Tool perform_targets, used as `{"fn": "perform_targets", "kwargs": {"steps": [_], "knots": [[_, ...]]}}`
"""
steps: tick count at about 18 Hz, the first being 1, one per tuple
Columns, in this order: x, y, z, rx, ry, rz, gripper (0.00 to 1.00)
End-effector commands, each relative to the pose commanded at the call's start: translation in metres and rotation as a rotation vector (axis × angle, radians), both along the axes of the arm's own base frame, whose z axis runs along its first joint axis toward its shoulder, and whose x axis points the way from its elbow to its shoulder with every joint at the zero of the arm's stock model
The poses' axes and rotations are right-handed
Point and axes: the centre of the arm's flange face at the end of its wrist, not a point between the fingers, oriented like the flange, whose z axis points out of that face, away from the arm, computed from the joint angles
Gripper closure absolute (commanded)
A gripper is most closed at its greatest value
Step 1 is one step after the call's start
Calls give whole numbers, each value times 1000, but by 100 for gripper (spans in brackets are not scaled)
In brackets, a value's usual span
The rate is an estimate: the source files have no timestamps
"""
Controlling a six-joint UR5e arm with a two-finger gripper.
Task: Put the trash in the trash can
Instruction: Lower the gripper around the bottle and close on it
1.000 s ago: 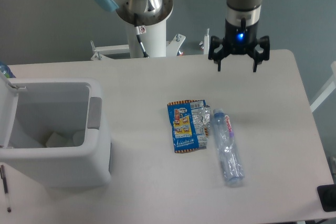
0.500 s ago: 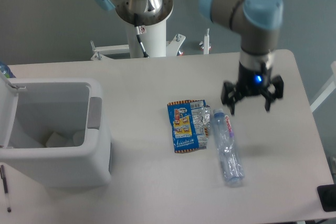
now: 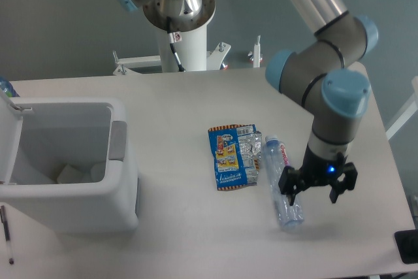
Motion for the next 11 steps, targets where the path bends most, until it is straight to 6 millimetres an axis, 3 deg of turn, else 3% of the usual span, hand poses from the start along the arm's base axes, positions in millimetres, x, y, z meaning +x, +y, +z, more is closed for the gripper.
{"fn": "perform_targets", "kwargs": {"steps": [3, 11], "knots": [[1, 10, -21, -15, -19, -14, 0], [-4, 14, -44, -40, 16, -17, 0]]}}
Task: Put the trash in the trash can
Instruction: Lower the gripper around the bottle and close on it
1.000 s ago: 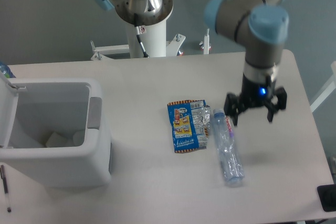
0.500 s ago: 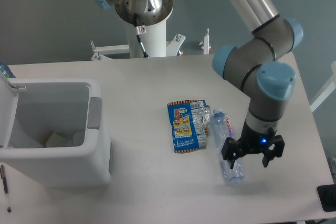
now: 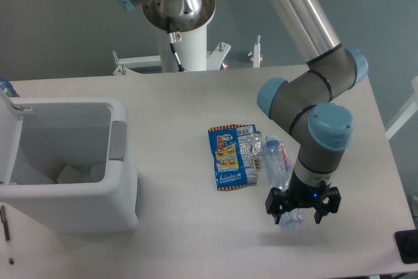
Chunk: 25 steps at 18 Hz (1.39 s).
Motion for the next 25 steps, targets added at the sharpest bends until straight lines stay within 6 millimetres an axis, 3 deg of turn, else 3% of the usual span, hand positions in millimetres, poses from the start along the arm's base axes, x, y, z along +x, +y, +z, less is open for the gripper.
{"fn": "perform_targets", "kwargs": {"steps": [3, 7, 19, 22, 25], "knots": [[-4, 1, -7, -16, 7, 1, 0], [7, 8, -20, -35, -5, -13, 0], [12, 12, -43, -117, 10, -18, 0], [14, 11, -45, -120, 6, -19, 9], [14, 11, -44, -120, 11, -32, 11]]}}
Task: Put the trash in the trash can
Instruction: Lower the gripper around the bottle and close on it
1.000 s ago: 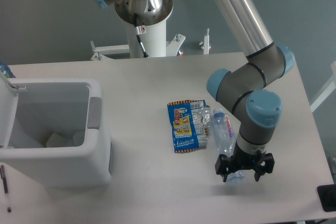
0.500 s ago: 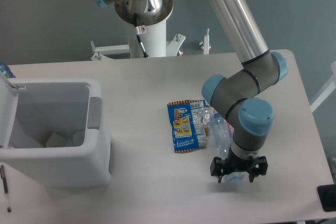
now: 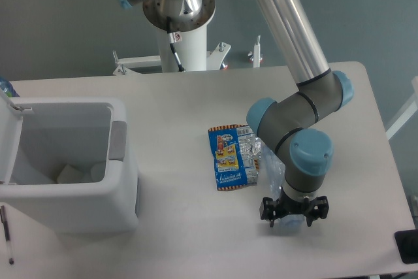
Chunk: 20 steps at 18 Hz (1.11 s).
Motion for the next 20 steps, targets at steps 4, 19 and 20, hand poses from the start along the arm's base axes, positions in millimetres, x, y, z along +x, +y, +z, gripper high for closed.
{"fn": "perform_targets", "kwargs": {"steps": [4, 19, 20], "knots": [[2, -3, -1, -6, -2, -10, 19], [2, -3, 0, -3, 0, -11, 36], [2, -3, 0, -4, 0, -10, 36]]}}
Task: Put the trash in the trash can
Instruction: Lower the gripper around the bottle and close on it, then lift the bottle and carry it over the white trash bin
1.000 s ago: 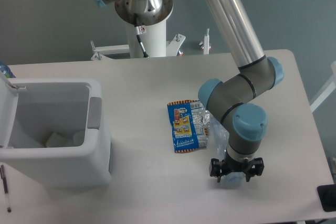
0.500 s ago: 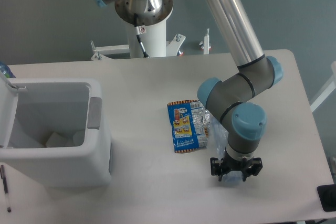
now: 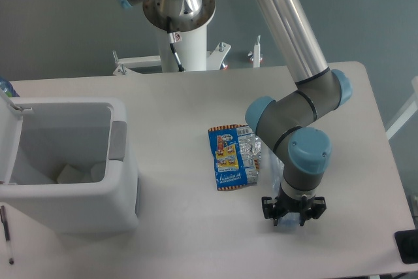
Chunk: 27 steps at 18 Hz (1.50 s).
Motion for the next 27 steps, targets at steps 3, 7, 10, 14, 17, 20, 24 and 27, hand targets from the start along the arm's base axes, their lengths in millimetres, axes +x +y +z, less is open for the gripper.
{"fn": "perform_targets", "kwargs": {"steps": [3, 7, 10, 14, 17, 20, 24, 27], "knots": [[1, 1, 0, 0, 0, -3, 36], [1, 1, 1, 0, 3, -10, 36], [0, 0, 2, 1, 4, -11, 38], [0, 0, 4, 2, 7, -11, 45], [1, 0, 5, 2, 7, -11, 50], [0, 0, 9, 5, 12, -12, 50], [-1, 1, 27, 22, 39, -21, 50], [-13, -7, 67, 70, 94, -6, 50]]}}
